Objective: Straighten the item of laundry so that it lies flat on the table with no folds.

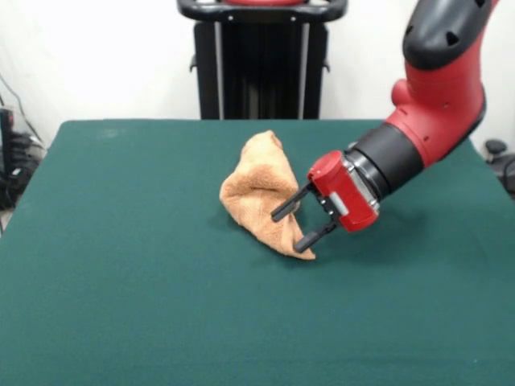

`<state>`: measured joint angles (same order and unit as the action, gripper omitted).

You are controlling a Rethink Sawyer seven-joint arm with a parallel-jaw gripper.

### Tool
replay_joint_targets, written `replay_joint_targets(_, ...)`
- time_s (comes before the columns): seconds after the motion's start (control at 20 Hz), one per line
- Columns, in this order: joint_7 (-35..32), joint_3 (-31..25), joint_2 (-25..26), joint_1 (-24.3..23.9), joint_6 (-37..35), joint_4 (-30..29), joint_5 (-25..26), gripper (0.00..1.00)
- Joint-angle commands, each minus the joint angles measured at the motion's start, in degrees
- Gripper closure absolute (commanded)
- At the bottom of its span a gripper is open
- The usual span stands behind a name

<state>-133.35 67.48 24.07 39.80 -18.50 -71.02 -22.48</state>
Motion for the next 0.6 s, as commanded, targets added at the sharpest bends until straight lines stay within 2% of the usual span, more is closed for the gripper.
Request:
replay_joint_targets(0.05, -3.90, -9.37, 1.29, -1.89, 3.42, 3.24, 2.54, 0.00)
replay_joint_targets(0.35, -4.08, -10.38, 1.62, -3.38, 4.69, 4.24, 4.39, 0.00)
replay_joint_targets(0.45, -3.45, -12.25, 1.31, -4.55, 6.09, 4.53, 5.09, 0.00)
replay_joint_targets(0.6, -4.12, -10.86, 3.84, -4.93, 8.19, 5.79, 5.68, 0.00)
